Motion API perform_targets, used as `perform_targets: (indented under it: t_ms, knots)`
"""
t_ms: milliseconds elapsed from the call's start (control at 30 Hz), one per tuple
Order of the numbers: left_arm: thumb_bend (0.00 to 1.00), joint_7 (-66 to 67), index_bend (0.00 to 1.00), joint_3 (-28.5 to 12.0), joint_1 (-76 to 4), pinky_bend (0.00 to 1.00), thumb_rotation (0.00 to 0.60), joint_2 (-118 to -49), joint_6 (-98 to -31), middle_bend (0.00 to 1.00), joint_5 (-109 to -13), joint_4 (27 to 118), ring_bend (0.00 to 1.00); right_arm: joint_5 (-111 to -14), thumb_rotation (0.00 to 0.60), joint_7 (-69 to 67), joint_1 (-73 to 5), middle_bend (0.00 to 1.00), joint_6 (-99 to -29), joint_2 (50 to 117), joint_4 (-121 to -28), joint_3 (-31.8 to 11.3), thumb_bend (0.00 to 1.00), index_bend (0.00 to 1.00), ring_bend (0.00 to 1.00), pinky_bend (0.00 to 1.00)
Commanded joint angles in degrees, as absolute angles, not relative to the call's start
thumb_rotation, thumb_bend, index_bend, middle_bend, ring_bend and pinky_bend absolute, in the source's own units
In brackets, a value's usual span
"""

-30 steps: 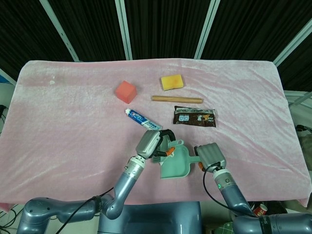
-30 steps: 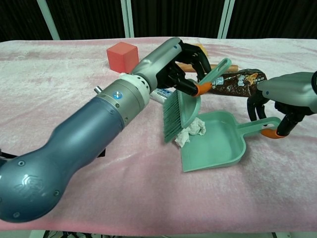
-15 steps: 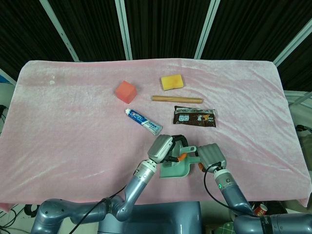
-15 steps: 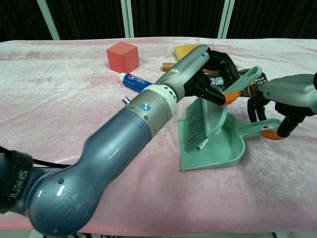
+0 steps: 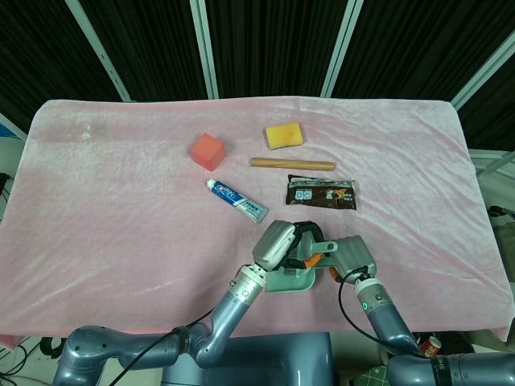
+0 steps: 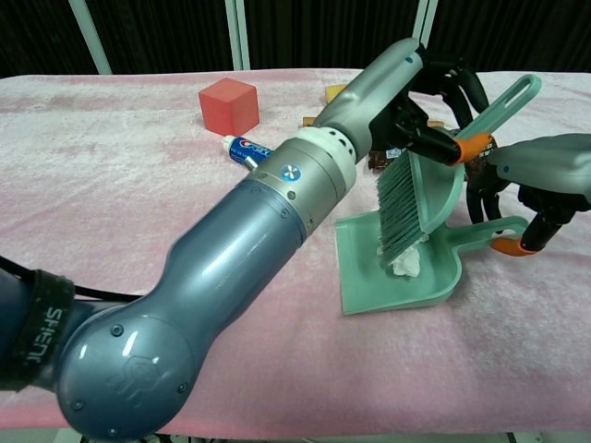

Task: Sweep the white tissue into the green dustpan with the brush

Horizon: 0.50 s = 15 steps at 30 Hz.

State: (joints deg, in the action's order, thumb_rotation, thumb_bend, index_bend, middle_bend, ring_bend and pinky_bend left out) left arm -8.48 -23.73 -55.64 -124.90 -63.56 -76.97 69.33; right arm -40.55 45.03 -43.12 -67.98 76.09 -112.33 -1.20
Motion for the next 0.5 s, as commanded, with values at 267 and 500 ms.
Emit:
perform_targets:
  t_ms: [267, 500]
  knots:
    - [0.39, -6.6, 0.56, -23.7, -54.2, 1.00, 0.600, -120.4, -63.7, 0.57, -76.9, 74.3, 0.91, -40.9, 0.600, 44.5, -42.3, 0.64, -68.2, 76.8, -110.6, -0.5, 0.47, 0.70, 0.88, 0.95]
    - [0.39, -5.9, 0.56, -23.4, -52.9, 1.00, 0.600, -117.7, -64.1, 0.57, -76.4, 76.7, 0.91, -40.7, 0.600, 44.7, -41.9, 0.55, -68.3, 76.8, -109.9, -0.3, 0.41, 0.65, 0.87, 0.95]
